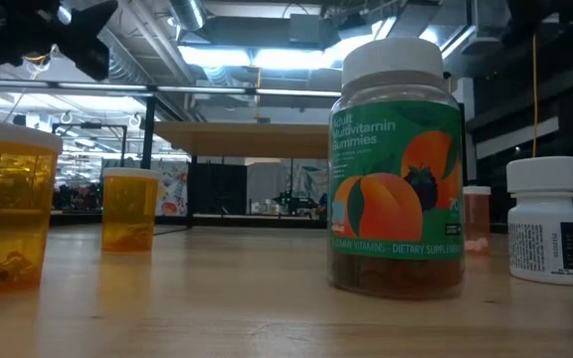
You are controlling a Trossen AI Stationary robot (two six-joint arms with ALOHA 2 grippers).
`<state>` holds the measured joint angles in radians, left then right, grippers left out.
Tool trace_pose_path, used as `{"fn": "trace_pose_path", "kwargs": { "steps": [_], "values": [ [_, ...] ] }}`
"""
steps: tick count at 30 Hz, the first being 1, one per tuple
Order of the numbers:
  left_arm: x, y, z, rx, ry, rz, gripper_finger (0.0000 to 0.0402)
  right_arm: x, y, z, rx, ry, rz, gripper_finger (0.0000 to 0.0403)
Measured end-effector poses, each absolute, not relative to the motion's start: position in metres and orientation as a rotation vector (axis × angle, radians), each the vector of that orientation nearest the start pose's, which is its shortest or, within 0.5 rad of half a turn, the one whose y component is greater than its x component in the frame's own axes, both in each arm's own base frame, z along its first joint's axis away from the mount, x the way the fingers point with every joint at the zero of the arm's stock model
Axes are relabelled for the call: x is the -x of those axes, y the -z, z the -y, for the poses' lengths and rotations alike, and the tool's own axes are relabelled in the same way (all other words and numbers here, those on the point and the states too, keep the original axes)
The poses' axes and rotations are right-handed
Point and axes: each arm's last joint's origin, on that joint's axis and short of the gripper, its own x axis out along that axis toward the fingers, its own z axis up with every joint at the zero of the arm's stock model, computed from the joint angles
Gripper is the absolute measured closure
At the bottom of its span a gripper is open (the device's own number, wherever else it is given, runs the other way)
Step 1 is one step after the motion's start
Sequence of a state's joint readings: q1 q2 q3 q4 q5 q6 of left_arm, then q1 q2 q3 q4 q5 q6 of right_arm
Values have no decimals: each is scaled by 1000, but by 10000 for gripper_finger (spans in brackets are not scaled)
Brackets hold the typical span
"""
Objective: Pick and place medicine bottles onto shelf by color
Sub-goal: Put the green pill bottle on the shelf
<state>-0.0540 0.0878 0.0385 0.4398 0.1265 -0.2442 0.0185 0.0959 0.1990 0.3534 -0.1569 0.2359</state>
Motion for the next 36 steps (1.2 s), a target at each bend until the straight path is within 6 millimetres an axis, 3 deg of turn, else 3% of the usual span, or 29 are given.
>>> {"fn": "trace_pose_path", "kwargs": {
  "steps": [11, 16, 24, 36],
  "values": [
    [-103, -241, 21, 171, 310, 275, 239, -130, -334, -27, -213, -453, -18, 116],
    [-113, -253, 29, 81, 339, 241, 239, -165, -346, -44, -186, -360, -282, 116],
    [-120, -256, 33, 70, 324, 213, 239, -223, -323, -79, -130, -359, -547, 116],
    [-120, -253, 34, 67, 331, 181, 239, -288, -256, -118, -100, -401, -683, 116]
  ]
}}
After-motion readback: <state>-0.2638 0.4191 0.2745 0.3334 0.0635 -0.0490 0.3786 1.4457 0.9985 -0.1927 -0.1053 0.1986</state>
